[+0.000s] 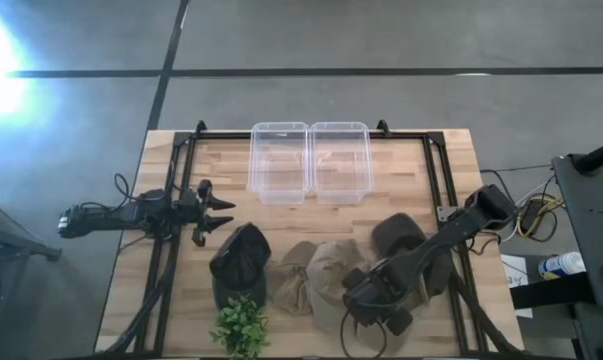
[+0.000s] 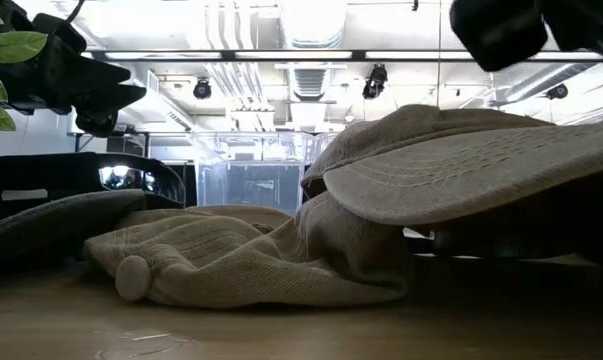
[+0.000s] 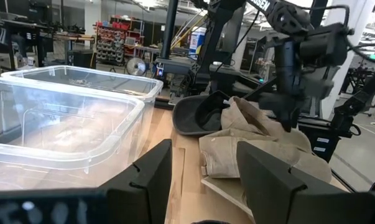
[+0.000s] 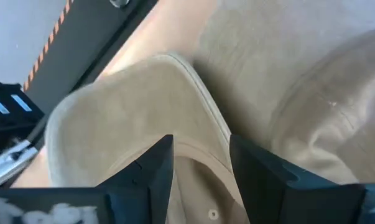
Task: Pick & Place hat
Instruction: Put the right brown cap into the right transparent bin
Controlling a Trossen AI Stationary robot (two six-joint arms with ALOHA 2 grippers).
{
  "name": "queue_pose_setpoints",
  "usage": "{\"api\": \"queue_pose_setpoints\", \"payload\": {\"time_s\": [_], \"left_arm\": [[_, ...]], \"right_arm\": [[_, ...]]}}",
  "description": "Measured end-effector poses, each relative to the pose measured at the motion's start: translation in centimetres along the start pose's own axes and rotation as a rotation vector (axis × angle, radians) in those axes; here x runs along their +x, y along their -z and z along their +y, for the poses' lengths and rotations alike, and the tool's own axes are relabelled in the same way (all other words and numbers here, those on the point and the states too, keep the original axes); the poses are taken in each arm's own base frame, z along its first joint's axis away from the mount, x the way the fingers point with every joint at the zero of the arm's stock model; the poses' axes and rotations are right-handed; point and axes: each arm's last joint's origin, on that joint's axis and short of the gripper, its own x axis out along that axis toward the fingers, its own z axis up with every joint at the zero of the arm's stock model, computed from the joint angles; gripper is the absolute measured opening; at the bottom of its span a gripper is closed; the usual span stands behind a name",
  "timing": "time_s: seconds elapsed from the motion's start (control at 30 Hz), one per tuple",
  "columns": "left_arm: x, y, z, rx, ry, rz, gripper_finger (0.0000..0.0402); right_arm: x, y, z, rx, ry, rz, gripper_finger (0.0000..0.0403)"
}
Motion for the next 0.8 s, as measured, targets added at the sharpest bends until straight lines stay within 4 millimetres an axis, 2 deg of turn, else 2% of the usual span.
{"api": "queue_pose_setpoints", "payload": {"time_s": [0.17, 0.33, 0.5, 0.7, 0.8], "left_arm": [[0.0, 0.0, 0.0, 0.000, -0.001, 0.004, 0.0174], [0.0, 0.1, 0.0, 0.000, -0.001, 0.006, 0.0174], [0.1, 0.1, 0.0, 0.000, -0.001, 0.010, 0.0174], [0.1, 0.1, 0.0, 0.000, -0.001, 0.011, 0.0174], [0.1, 0.1, 0.0, 0.000, -0.002, 0.013, 0.0174]], "right_arm": [[2.9, 0.5, -0.8, 0.002, 0.004, 0.073, 0.0153], [4.6, 0.5, -1.3, 0.017, 0.009, 0.119, 0.0153], [4.5, 0.4, -1.3, 0.001, 0.007, 0.138, 0.0153], [2.7, 0.1, -2.0, -0.031, 0.025, 0.079, 0.0153], [3.4, 0.5, -2.7, -0.018, 0.003, 0.112, 0.0153]]}}
